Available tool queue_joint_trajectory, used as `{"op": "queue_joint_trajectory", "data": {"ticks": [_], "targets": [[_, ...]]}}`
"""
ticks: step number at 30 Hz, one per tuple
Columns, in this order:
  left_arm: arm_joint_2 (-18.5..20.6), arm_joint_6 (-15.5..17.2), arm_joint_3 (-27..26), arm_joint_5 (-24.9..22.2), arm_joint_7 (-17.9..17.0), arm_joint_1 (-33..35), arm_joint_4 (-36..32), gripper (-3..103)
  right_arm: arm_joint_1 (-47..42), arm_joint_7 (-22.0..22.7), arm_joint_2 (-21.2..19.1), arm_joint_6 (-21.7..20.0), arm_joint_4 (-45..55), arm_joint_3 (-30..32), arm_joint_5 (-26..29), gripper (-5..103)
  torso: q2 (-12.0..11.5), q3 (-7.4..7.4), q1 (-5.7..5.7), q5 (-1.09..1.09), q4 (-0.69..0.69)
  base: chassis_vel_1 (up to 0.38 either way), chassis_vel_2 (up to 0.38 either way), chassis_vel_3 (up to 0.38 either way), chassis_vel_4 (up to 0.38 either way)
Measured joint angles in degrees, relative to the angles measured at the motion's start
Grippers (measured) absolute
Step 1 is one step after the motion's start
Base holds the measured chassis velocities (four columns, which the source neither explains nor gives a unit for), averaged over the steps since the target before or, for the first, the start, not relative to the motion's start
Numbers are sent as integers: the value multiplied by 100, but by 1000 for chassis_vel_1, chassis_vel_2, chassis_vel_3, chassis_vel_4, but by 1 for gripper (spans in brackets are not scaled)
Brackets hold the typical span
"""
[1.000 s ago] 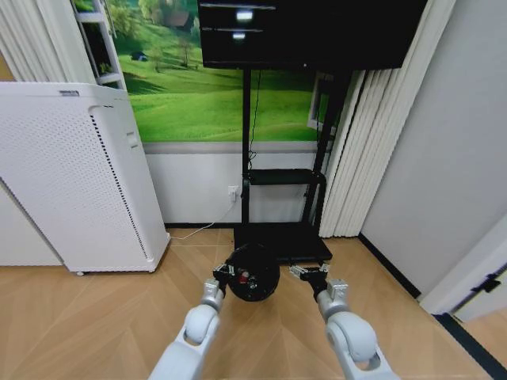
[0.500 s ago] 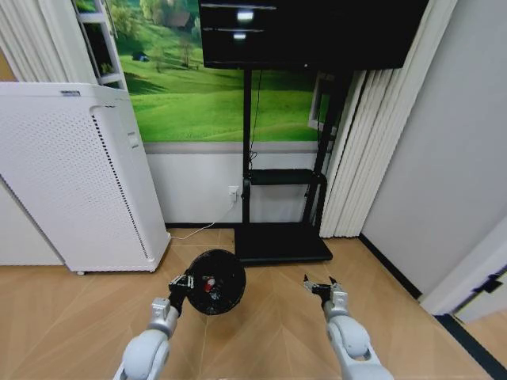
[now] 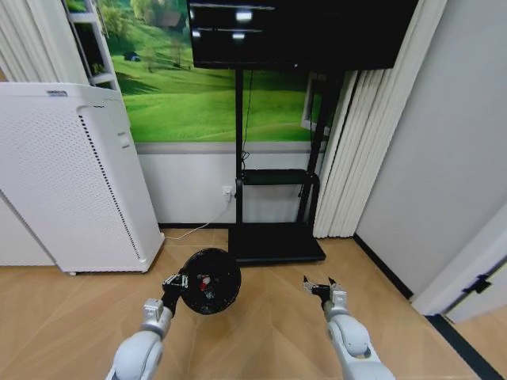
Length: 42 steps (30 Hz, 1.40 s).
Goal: Pick up the trash bin and place the garbage on the floor into it.
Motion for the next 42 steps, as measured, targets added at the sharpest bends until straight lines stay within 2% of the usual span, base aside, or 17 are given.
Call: {"op": "queue_joint_trajectory", "data": {"ticks": [7, 10, 11, 13, 19, 32, 42], "targets": [[27, 1, 24, -28, -1, -79, 36, 4, -62, -75, 1, -40, -15, -38, -34, 100, 0, 0, 0, 0, 0, -115, -101, 110, 114], [35, 14, 26, -81, -27, -156, 52, 4, -209, -127, 29, -415, -125, -77, 6, 100, 0, 0, 0, 1, 1, -60, -44, 57, 58], [35, 14, 26, -81, -27, -156, 52, 4, -209, -127, 29, -415, -125, -77, 6, 100, 0, 0, 0, 1, 1, -46, -43, 57, 58], [36, 41, 25, -153, -56, -192, 37, 4, -311, -103, 72, -821, -482, -112, 24, 100, 0, 0, 0, 2, 0, 0, 0, 0, 0], [53, 67, 15, -203, -79, -152, -44, 4, -232, 127, 158, -1129, -1282, -135, 40, 100, -1, 0, 0, 1, 1, 0, 0, 0, 0], [115, 98, -80, -280, -103, -23, -244, 4, 524, 415, 310, -882, -2549, -108, -286, 100, -1, 0, 0, 1, 2, 0, 0, 0, 0], [128, 98, -178, -325, -103, 31, -355, 4, 688, 580, 336, -994, -3037, -54, -350, 100, -1, 0, 0, 2, 1, 0, 0, 0, 0]]}}
